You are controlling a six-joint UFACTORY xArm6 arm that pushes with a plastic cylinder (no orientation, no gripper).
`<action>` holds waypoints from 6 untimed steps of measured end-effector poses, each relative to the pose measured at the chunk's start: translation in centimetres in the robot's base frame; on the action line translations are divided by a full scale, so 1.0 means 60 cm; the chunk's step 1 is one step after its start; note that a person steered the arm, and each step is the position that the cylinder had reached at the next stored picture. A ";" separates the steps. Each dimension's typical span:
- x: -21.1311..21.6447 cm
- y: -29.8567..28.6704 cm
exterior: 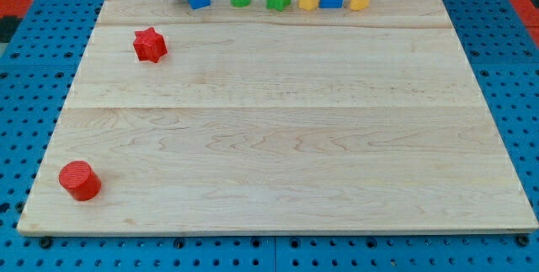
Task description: Move red star left a bit
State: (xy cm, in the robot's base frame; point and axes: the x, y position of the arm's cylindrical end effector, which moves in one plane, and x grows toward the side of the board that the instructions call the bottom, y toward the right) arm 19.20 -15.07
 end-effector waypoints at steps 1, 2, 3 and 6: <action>0.000 0.024; 0.063 0.020; 0.117 0.134; 0.236 -0.064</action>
